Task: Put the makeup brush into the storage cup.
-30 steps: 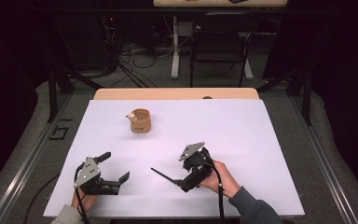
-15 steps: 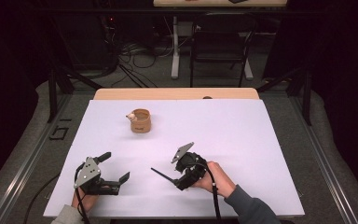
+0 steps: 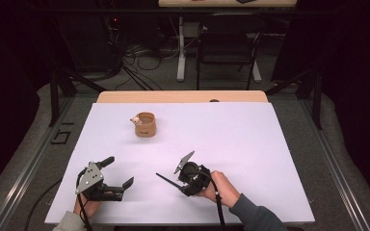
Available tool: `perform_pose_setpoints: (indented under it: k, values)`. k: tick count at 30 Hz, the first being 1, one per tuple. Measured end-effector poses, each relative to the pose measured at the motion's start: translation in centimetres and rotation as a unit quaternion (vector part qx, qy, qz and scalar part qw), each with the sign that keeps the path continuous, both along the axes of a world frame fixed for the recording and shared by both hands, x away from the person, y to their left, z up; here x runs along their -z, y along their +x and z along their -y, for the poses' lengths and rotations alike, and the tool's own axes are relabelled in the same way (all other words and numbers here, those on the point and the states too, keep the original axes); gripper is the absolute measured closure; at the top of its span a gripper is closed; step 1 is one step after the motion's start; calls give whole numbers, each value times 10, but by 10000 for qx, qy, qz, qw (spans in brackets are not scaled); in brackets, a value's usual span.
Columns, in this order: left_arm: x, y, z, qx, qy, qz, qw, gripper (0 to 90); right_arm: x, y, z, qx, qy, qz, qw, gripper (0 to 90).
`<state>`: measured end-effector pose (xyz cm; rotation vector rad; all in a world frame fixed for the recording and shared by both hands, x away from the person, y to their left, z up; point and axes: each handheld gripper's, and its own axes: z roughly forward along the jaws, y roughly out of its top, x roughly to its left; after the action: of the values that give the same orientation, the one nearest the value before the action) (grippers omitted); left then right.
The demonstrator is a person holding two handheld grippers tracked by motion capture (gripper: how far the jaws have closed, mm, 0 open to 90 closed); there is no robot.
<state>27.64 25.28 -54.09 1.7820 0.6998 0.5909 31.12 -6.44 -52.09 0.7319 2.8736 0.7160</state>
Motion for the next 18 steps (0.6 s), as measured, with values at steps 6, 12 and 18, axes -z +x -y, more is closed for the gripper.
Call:
perform_pose_setpoints:
  k: [6, 12, 18]
  values:
    - [0, 0, 0, 6, 15, -4, 10000, 0, 3, 2, 0, 29, -60, -91, 9999, 723]
    - [0, 0, 0, 36, 55, -28, 10000, 0, 8, 3, -1, 33, -164, -267, 9995, 734]
    - [0, 0, 0, 41, 79, -44, 10000, 0, 13, 3, -2, 5, -271, -339, 9991, 733]
